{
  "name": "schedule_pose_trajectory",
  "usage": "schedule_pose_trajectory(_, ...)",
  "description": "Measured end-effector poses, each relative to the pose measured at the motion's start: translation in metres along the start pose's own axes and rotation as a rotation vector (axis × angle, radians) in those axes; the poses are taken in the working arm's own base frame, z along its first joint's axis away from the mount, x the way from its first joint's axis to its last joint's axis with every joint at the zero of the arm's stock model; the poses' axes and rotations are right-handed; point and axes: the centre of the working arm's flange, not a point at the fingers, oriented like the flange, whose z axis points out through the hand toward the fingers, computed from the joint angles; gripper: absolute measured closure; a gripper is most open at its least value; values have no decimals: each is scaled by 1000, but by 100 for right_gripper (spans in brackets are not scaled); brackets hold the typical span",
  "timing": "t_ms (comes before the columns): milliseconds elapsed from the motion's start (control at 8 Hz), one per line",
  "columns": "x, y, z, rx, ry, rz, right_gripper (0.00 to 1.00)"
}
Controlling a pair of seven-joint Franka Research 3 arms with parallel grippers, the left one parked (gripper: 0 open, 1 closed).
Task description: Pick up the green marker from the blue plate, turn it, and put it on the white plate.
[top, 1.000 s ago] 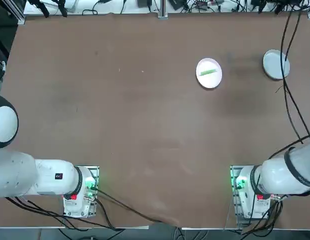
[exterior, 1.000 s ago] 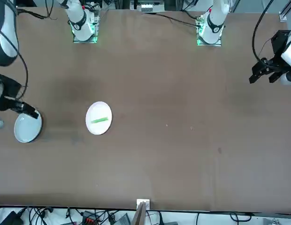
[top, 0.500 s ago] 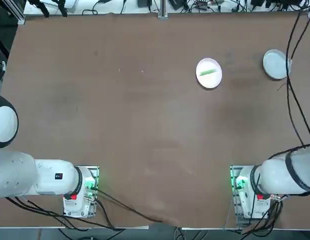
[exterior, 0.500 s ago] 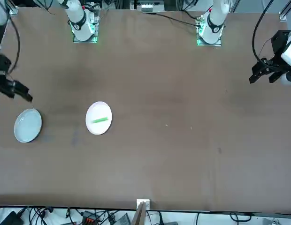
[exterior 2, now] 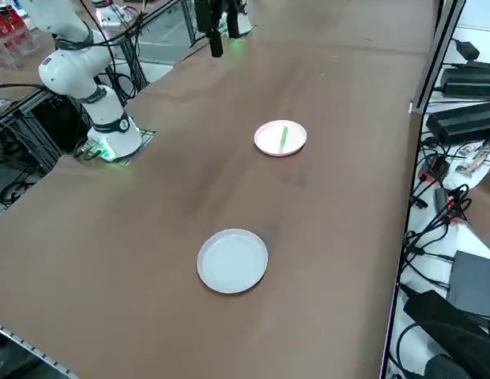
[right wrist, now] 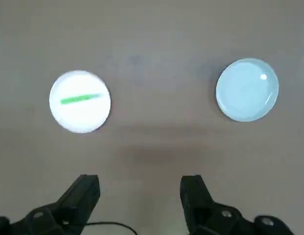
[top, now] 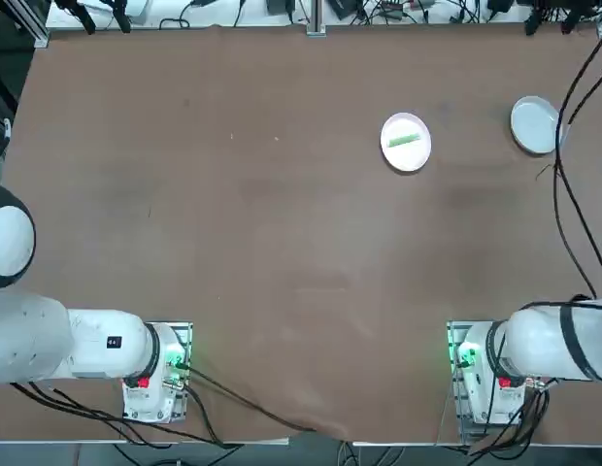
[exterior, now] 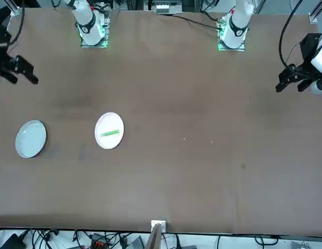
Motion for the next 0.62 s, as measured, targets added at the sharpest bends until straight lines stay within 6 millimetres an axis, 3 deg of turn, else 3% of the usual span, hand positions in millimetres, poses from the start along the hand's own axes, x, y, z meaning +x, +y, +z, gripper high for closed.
schedule_pose_trajectory(375, -1, -18, -7, -3, 5, -31, 0)
schedule_pose_trajectory(625, 1, -19, -4, -3, 1, -31, 0)
